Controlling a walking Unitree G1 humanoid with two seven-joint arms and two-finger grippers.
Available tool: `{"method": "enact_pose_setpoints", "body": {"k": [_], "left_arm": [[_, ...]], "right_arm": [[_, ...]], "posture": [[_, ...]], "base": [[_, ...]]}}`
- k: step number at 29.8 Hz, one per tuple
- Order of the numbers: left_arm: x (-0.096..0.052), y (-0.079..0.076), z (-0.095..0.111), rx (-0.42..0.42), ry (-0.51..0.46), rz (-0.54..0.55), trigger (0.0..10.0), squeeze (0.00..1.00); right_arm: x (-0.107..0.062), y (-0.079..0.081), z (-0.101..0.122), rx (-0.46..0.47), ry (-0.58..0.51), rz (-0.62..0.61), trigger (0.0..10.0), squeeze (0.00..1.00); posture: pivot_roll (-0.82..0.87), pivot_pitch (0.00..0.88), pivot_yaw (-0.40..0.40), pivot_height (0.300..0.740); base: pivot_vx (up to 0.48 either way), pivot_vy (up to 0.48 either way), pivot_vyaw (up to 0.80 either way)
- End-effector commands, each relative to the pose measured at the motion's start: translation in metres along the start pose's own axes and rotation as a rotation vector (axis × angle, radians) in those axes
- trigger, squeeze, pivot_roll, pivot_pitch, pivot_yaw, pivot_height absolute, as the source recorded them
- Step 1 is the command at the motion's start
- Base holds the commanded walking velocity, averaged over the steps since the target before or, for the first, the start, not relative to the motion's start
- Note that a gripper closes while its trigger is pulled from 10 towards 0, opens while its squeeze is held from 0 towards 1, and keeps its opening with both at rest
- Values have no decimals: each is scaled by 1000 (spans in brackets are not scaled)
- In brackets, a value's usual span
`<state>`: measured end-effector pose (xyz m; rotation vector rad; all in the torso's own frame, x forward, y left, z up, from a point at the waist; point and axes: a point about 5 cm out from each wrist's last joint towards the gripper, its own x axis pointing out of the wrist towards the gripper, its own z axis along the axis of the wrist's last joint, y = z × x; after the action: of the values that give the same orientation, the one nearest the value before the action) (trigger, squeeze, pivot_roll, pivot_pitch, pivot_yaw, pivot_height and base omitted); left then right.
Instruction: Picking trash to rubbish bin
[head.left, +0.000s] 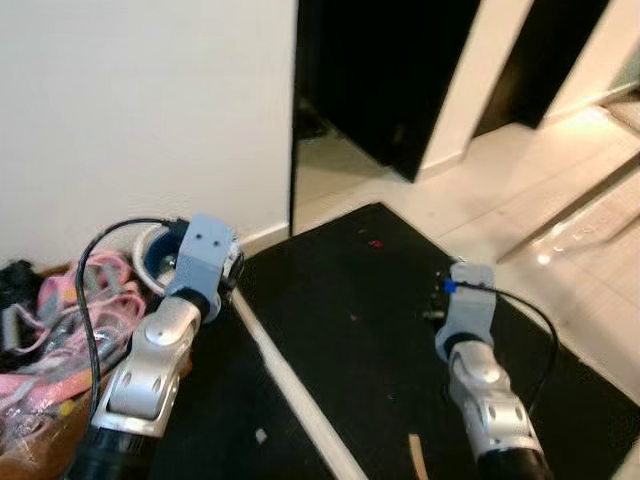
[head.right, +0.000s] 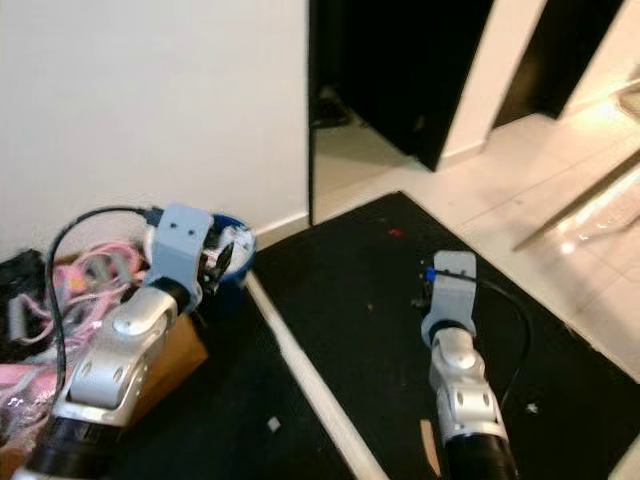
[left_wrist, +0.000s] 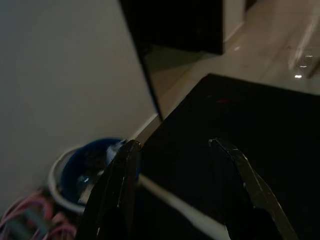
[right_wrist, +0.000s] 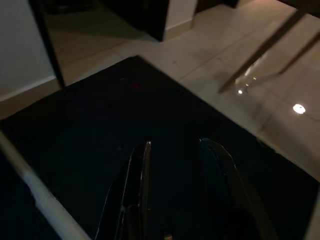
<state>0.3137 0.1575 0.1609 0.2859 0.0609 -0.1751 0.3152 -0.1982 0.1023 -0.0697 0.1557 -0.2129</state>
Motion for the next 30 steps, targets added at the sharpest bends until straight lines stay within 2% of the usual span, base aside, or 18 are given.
{"method": "enact_pose_setpoints", "body": {"k": [1,30], "left_arm": [[-2,-3,-3,-1,5,-17,10000,0],[-1,-6,-1,7,-5,-48,10000,0]], "right_arm": [[-3,1,-7,4,30,-2,10000,0],[-5,1,-8,8,27,-12,10000,0]], "posture": [[42,98,2,740],[36,75,15,740]], "base": [[0,0,-800],[0,0,-800]]}}
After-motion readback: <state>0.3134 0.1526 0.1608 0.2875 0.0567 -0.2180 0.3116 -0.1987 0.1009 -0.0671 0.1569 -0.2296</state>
